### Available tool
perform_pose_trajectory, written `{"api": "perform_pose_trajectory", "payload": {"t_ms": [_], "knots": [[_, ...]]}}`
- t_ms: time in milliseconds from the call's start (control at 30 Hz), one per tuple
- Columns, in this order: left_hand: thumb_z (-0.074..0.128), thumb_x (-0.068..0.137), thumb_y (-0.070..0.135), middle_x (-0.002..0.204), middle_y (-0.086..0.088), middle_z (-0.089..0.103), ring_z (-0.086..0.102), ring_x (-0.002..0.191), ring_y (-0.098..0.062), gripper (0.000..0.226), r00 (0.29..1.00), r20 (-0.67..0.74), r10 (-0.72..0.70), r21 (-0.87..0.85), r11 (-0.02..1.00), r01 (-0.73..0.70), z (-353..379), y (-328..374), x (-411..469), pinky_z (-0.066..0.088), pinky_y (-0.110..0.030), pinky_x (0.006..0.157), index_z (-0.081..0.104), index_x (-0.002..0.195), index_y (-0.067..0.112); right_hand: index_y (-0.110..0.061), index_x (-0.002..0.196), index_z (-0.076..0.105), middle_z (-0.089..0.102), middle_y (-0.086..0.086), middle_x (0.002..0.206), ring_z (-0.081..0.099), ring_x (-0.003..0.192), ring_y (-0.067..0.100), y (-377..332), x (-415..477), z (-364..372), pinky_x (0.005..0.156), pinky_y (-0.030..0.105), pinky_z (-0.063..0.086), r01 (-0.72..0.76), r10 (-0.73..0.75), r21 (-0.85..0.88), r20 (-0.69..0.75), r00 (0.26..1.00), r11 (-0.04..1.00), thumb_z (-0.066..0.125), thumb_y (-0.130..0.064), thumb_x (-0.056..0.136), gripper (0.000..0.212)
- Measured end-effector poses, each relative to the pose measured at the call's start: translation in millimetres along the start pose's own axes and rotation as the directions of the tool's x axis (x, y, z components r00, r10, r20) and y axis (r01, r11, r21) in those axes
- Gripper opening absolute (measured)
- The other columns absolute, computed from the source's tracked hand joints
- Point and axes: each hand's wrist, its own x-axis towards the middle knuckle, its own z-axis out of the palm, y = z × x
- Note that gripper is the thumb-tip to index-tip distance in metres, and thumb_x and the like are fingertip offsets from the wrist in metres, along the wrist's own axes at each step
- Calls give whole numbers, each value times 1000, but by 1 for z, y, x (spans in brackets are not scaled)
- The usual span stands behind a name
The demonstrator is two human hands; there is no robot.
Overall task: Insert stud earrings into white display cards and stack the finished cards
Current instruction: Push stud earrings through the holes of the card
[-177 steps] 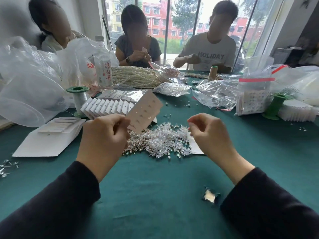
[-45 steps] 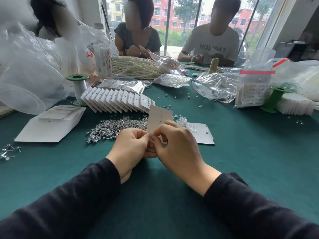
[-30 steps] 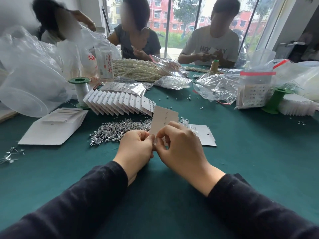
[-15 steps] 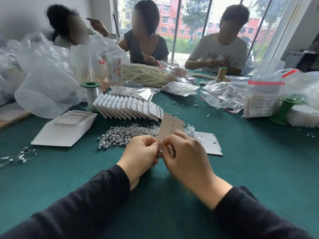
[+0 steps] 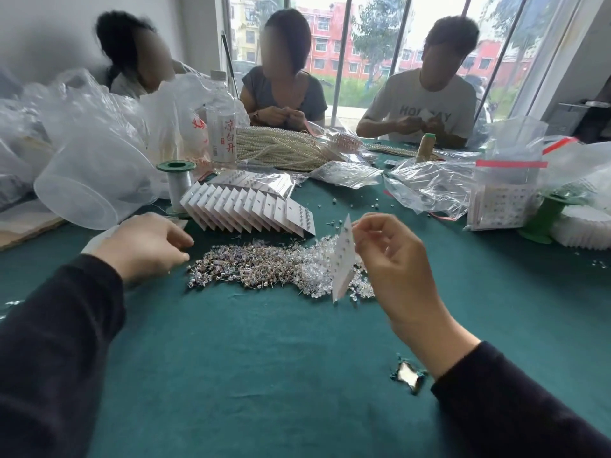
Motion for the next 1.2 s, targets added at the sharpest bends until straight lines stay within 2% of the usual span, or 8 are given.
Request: {"api": "perform_pose_trajectory", "payload": {"t_ms": [133, 267, 400, 600, 700, 833, 967, 1200], "knots": [[73, 73, 20, 77, 5, 70, 63, 82, -15, 10, 999, 41, -3, 103, 995, -1, 5, 3, -2, 47, -25, 84, 76, 82, 20, -15, 73, 60, 59, -4, 70, 57, 65, 7, 1, -1, 2, 58, 21, 49, -342, 299, 409, 167, 940, 846, 54, -4, 88, 19], [74, 73, 13, 90, -3, 72, 64, 88, -18, 14, 999, -38, -35, 58, 998, 37, 7, 6, -1, 42, -20, 77, 75, 87, 11, -13, 71, 63, 64, 2, 68, 61, 60, 11, 1, -1, 1, 50, 23, 50, -485, 378, 582, 305, 874, 653, 62, -14, 73, 3], [75, 72, 10, 73, -7, 72, 65, 68, -16, 6, 996, -2, -86, -23, 996, 86, 6, 8, -5, 44, -21, 70, 75, 78, 9, -9, 79, 61, 68, 7, 72, 64, 60, 16, 3, 2, -4, 53, 27, 54, -585, 460, 632, 375, 805, 508, 62, -9, 67, 13], [68, 75, 7, 61, -1, 68, 60, 66, -16, 10, 988, -157, 5, -27, 1000, -9, 8, 6, -3, 46, -26, 71, 75, 69, 11, -8, 82, 61, 66, 7, 67, 62, 55, 16, 4, 1, -1, 49, 24, 51, -638, 511, 543, 388, 767, 546, 62, -8, 66, 16], [67, 78, 5, 64, -6, 69, 65, 60, -15, 6, 976, -211, 58, -333, 934, -128, 13, 15, -5, 49, -20, 57, 70, 74, 9, -10, 70, 65, 66, 7, 64, 62, 55, 17, 2, -1, -1, 50, 25, 52, -655, 502, 539, 423, 754, 530, 62, -6, 66, 7], [68, 71, 10, 71, -6, 71, 69, 66, -16, 9, 975, -24, 219, -804, 576, -149, 23, 47, -26, 55, -17, 60, 66, 80, 8, -13, 63, 68, 66, 8, 64, 63, 55, 18, -1, -6, 3, 49, 23, 52, -679, 468, 501, 492, 734, 537, 63, -7, 60, 8], [71, 71, 15, 80, -1, 72, 68, 73, -13, 7, 898, -98, 429, -738, 574, -355, 33, 71, -47, 54, -17, 68, 68, 77, 19, -5, 84, 63, 68, 10, 69, 65, 56, 19, -1, -9, 6, 49, 25, 53, -698, 462, 507, 524, 715, 505, 63, -6, 60, 24], [67, 78, 7, 75, 12, 60, 56, 67, -3, 21, 823, -301, 482, -375, 733, -567, 48, 84, -60, 45, -11, 62, 60, 71, 25, -2, 90, 60, 69, 12, 72, 66, 58, 20, 1, -9, 6, 52, 27, 55, -690, 456, 540, 519, 723, 481, 64, -5, 58, 32]]}}
